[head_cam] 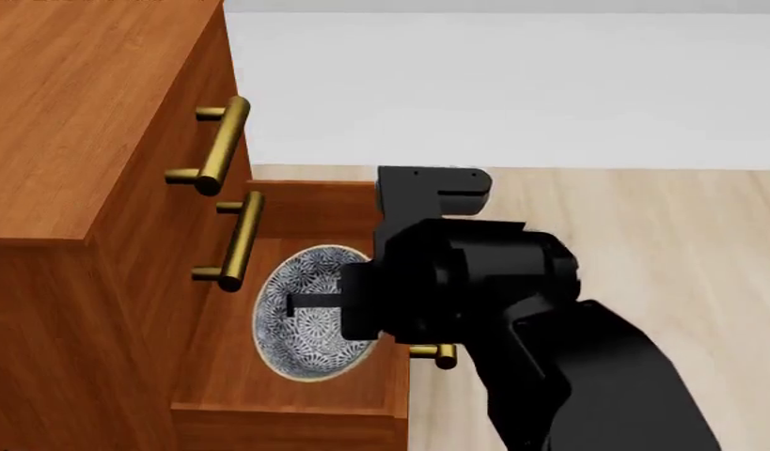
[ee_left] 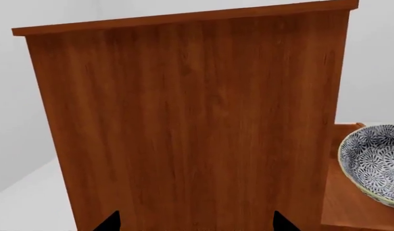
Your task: Put the bowl in the bottom drawer of the cabinet.
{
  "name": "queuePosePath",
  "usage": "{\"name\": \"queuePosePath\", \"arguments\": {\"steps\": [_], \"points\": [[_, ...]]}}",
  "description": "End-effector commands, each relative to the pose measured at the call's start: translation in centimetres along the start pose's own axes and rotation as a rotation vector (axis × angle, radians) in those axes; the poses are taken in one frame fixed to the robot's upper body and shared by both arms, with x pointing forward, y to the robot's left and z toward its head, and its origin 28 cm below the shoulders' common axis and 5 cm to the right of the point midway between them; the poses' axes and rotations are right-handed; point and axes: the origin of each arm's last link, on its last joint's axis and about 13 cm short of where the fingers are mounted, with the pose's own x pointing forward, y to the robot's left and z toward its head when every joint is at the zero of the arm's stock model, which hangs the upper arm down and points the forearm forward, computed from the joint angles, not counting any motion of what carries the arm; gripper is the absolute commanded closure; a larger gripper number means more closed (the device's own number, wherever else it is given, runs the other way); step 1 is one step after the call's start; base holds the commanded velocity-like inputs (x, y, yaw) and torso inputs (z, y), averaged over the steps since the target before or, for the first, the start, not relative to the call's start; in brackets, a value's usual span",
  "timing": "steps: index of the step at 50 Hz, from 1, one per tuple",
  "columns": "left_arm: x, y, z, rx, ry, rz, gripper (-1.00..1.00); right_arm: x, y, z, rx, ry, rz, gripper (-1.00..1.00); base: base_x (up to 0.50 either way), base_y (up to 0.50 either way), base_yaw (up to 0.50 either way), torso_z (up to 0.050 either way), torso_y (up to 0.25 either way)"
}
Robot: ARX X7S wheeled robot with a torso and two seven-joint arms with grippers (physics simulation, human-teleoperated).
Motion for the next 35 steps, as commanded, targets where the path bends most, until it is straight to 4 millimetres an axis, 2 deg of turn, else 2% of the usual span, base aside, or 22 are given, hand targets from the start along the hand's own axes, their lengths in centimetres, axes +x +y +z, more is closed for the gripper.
{"name": "queuePosePath", "arguments": {"steps": [1, 35], "points": [[0.0, 0.1, 0.0, -0.011, 0.000, -0.004, -1.00, 0.1, 0.3, 0.0, 0.030, -0.016, 0.050, 1.00, 0.00, 0.00, 0.00, 0.000, 0.000], [0.0, 0.6, 0.0, -0.015, 0.004, 0.015, -1.00, 0.9, 0.9, -1.4, 0.051, 0.021, 0.110, 1.00, 0.00, 0.00, 0.00, 0.000, 0.000]]}}
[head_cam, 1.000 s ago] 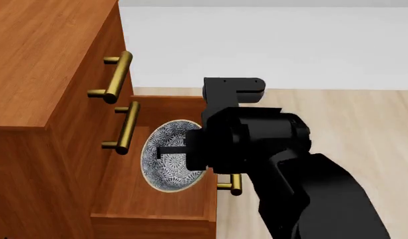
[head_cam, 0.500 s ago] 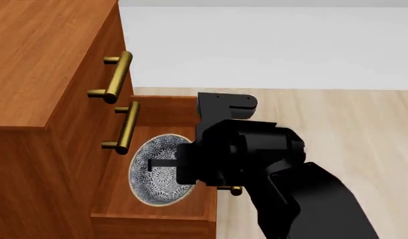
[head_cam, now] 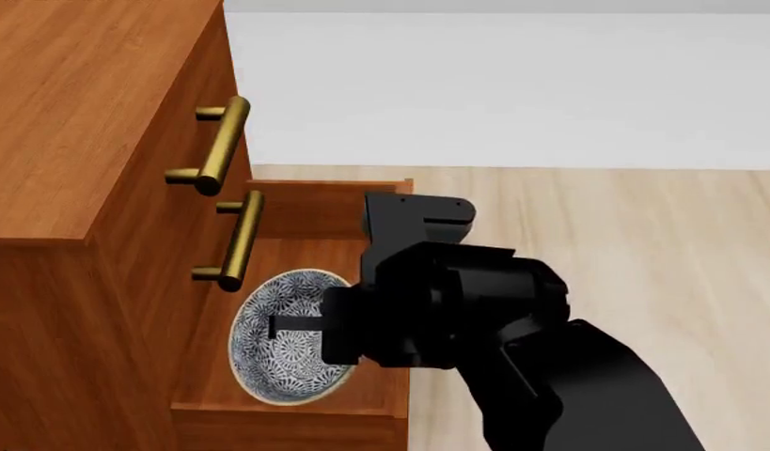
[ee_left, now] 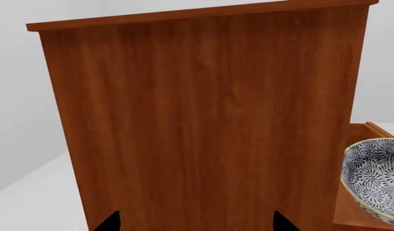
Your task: Put the bowl in the bottom drawer of the cabinet.
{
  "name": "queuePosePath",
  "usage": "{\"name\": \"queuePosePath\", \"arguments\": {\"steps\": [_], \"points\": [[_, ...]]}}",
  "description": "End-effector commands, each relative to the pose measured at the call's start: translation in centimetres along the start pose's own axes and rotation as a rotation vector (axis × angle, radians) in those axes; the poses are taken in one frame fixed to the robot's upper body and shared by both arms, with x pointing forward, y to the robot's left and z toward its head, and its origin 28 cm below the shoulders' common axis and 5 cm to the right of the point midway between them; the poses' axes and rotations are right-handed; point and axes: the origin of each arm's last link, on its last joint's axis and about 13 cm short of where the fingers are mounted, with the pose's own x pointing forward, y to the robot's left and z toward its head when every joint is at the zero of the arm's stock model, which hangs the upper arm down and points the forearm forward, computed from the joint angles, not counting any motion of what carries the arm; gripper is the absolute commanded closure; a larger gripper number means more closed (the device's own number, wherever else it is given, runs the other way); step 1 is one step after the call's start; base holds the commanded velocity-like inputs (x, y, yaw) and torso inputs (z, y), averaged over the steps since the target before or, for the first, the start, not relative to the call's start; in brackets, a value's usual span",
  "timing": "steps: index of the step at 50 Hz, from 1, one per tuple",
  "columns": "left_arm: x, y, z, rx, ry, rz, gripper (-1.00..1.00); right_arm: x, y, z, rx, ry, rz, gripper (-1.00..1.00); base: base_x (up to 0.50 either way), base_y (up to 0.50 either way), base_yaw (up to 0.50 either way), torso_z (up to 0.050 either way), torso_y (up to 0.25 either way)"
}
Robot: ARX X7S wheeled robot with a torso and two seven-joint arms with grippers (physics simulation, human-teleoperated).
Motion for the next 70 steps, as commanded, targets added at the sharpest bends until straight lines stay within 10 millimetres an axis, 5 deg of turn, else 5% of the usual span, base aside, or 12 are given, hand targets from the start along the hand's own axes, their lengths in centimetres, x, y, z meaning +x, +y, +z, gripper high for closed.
{"name": "queuePosePath", "arguments": {"steps": [1, 14, 15, 40, 70], "points": [[0.1, 0.1, 0.1, -0.013, -0.003, -0.004, -1.00, 0.1, 0.2, 0.1, 0.016, -0.023, 0.036, 1.00, 0.00, 0.00, 0.00, 0.000, 0.000], [0.1, 0.1, 0.1, -0.012, 0.000, -0.002, -1.00, 0.2, 0.1, 0.0, 0.028, -0.023, 0.037, 1.00, 0.00, 0.00, 0.00, 0.000, 0.000], [0.1, 0.2, 0.1, -0.013, 0.000, -0.001, -1.00, 0.2, 0.1, 0.0, 0.028, -0.023, 0.037, -1.00, 0.00, 0.00, 0.00, 0.000, 0.000], [0.0, 0.1, 0.1, -0.011, -0.003, -0.006, -1.00, 0.1, 0.1, 0.4, -0.068, -0.063, 0.036, -1.00, 0.00, 0.00, 0.00, 0.000, 0.000], [-0.1, -0.2, 0.5, -0.002, -0.012, -0.015, -1.00, -1.5, 0.4, 3.2, -0.164, -0.202, 0.062, -1.00, 0.00, 0.00, 0.00, 0.000, 0.000]]}}
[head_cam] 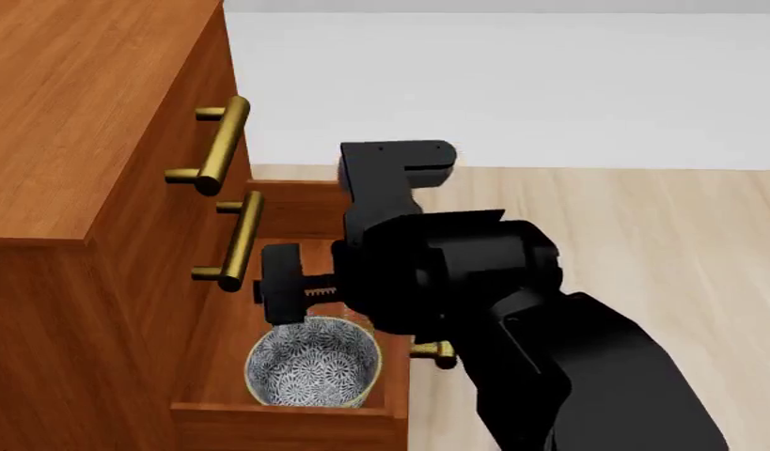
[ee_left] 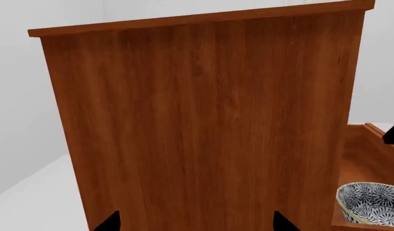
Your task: Put the bowl in the bottom drawer of the cabinet.
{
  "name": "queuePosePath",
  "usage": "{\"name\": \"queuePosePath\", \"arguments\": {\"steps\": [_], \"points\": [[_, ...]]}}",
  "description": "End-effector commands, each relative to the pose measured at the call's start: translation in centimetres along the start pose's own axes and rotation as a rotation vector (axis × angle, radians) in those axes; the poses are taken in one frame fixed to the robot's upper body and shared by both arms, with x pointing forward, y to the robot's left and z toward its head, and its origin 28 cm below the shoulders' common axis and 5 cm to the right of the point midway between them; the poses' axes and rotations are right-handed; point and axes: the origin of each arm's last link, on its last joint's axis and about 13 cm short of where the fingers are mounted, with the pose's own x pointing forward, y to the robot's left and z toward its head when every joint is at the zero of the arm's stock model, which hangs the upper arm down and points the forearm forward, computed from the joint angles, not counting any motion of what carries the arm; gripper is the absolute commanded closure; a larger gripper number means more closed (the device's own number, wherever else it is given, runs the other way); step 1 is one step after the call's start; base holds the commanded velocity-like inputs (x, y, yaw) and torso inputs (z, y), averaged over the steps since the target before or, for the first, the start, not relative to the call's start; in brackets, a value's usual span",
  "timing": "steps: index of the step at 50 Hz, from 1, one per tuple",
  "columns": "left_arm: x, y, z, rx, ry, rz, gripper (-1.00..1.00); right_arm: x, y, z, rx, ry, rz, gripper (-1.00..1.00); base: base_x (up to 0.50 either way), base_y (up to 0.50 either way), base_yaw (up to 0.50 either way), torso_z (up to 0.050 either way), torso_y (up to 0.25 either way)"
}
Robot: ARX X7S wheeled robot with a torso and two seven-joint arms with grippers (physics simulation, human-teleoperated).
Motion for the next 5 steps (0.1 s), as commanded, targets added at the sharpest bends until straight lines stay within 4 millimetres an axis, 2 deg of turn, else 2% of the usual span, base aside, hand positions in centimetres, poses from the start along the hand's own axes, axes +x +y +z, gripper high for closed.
{"name": "queuePosePath", "arguments": {"steps": [1, 5], "points": [[-0.01, -0.19, 0.27, -0.007, -0.008, -0.014, -1.00, -0.31, -0.44, 1.10, -0.046, -0.072, 0.012, -1.00, 0.00, 0.00, 0.00, 0.000, 0.000], [0.01, -0.30, 0.37, -0.007, -0.010, -0.017, -1.00, -0.30, -0.79, 1.23, -0.054, -0.087, -0.009, -1.00, 0.00, 0.00, 0.00, 0.000, 0.000]]}}
